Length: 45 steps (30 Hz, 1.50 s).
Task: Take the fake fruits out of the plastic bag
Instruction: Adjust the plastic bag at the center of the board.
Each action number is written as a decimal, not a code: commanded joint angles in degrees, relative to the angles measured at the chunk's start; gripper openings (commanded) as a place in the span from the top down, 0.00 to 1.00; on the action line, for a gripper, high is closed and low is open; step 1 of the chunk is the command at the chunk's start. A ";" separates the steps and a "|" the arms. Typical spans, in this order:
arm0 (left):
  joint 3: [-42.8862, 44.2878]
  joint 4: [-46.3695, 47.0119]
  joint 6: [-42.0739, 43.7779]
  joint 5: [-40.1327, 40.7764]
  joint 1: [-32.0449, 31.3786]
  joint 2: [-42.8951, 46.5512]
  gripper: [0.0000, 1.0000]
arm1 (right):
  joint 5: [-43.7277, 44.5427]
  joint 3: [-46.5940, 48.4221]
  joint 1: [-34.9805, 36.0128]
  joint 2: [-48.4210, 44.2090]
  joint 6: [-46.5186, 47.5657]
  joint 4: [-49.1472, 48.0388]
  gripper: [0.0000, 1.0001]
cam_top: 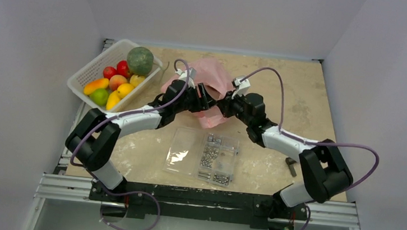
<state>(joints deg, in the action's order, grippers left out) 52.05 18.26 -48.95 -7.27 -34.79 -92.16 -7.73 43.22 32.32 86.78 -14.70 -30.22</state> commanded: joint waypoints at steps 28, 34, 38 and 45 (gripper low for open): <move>33.09 -29.28 22.00 -0.19 6.39 -21.10 0.21 | 8.12 -3.50 -0.02 -12.84 5.61 16.23 1.00; 39.93 -34.83 24.16 -4.49 11.94 -25.86 0.21 | 23.17 -0.18 -0.01 -8.23 4.10 24.24 1.00; 39.53 -32.86 22.02 -9.23 12.20 -26.72 0.25 | 24.65 3.15 0.01 -3.93 2.62 29.62 0.83; 34.40 -31.09 20.27 -9.77 11.94 -23.40 0.26 | 38.01 9.65 -0.01 -1.07 -3.24 42.15 0.21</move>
<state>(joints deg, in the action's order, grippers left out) 89.23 -14.44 -27.70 -14.61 -22.31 -118.50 19.90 48.23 32.27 86.21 -13.76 4.14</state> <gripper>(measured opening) 0.743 0.673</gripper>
